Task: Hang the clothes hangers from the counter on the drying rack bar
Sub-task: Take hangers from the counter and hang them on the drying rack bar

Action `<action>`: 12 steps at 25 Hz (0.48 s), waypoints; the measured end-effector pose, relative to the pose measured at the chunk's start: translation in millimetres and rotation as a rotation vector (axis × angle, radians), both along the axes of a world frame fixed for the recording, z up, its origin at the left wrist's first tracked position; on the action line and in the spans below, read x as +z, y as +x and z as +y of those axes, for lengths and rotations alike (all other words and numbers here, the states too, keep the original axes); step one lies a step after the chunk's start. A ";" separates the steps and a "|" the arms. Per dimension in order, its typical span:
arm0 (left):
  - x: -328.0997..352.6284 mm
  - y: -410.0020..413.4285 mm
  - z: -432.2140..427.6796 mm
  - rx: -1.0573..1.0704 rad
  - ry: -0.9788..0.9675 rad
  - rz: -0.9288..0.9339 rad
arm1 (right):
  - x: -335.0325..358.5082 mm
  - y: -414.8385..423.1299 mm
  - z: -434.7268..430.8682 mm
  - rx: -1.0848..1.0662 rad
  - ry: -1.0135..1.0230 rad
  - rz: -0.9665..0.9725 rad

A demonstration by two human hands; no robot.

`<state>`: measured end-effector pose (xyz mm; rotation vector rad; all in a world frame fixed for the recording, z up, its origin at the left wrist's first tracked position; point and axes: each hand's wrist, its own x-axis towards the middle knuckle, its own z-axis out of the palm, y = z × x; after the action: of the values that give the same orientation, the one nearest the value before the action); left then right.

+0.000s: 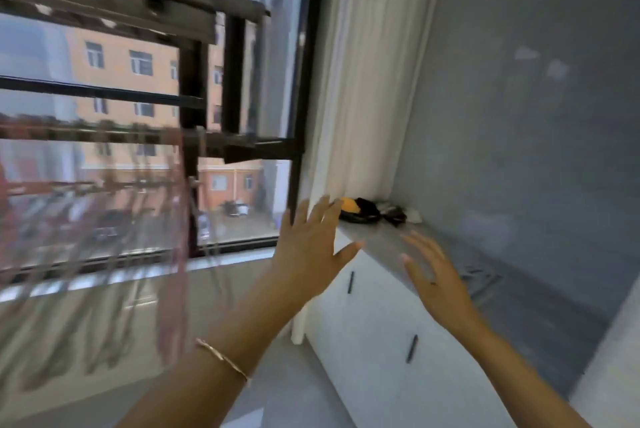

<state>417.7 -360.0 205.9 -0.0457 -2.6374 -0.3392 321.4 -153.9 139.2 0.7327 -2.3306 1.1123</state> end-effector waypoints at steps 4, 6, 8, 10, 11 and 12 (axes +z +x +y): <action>-38.6 -88.2 63.4 -0.085 0.030 -0.061 | -49.1 -61.0 90.1 -0.191 -0.022 -0.132; -62.6 -140.4 89.2 -0.155 0.067 -0.120 | -72.9 -89.8 122.2 -0.269 -0.010 -0.180; -88.3 -198.8 113.3 -0.208 0.094 -0.165 | -97.2 -126.5 147.1 -0.330 0.032 -0.219; -119.0 -266.5 139.6 -0.273 0.103 -0.209 | -121.6 -173.5 169.3 -0.396 0.027 -0.260; -131.1 -290.8 148.4 -0.299 0.106 -0.240 | -130.3 -190.2 176.0 -0.419 0.010 -0.286; -145.4 -325.2 161.0 -0.333 0.106 -0.275 | -141.4 -214.0 184.1 -0.451 -0.002 -0.320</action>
<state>92.5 -198.9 60.6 -0.4364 -2.8761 -0.6364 107.3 30.2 -2.2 0.0101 -2.5731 1.0789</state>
